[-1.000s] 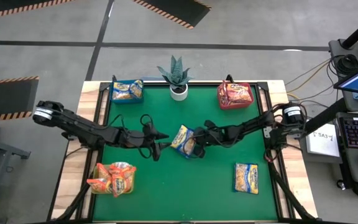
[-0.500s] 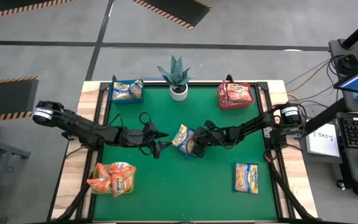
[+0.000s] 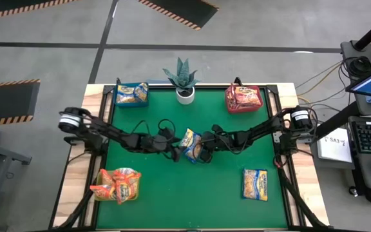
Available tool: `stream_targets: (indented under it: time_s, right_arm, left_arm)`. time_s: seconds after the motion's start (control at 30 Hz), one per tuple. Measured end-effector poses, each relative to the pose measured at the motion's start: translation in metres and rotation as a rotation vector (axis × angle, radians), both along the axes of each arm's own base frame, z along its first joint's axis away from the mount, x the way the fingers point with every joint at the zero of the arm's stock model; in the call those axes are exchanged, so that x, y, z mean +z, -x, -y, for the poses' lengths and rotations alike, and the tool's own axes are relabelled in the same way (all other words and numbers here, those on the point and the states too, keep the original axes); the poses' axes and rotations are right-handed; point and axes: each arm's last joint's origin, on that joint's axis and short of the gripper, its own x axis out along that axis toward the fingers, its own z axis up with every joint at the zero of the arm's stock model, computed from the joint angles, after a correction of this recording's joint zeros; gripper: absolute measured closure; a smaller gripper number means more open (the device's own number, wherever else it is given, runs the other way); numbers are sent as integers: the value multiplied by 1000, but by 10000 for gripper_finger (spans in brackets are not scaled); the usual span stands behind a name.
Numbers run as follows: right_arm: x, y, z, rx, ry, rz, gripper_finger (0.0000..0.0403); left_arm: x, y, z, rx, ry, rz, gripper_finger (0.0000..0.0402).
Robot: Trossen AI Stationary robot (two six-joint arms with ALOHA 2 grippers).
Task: Sort Maruchan noodles
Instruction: Put the blue noodle pack into the blue bin
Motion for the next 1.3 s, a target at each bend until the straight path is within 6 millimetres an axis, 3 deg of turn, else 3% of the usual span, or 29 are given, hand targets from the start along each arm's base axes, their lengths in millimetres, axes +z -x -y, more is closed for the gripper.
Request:
stream_targets:
  time_s: [0.3, 0.57, 0.77, 1.03, 1.3]
  right_arm:
    - [0, 0, 0, 6, 4, -2, 375]
    - [-1, 0, 0, 9, 6, 1, 375]
    - [0, 0, 0, 12, 8, 9, 375]
    - [4, -1, 0, 24, 16, 29, 375]
    - [39, 6, -1, 38, 14, 99, 375]
  left_arm:
    - [-22, -18, -12, 42, -12, -64, 134]
    - [-31, -23, -13, 45, -11, -57, 149]
    - [-36, -27, -13, 40, -18, -67, 204]
    - [-34, -28, -13, 22, -48, -62, 315]
    - [-28, -26, -11, -14, -99, -69, 394]
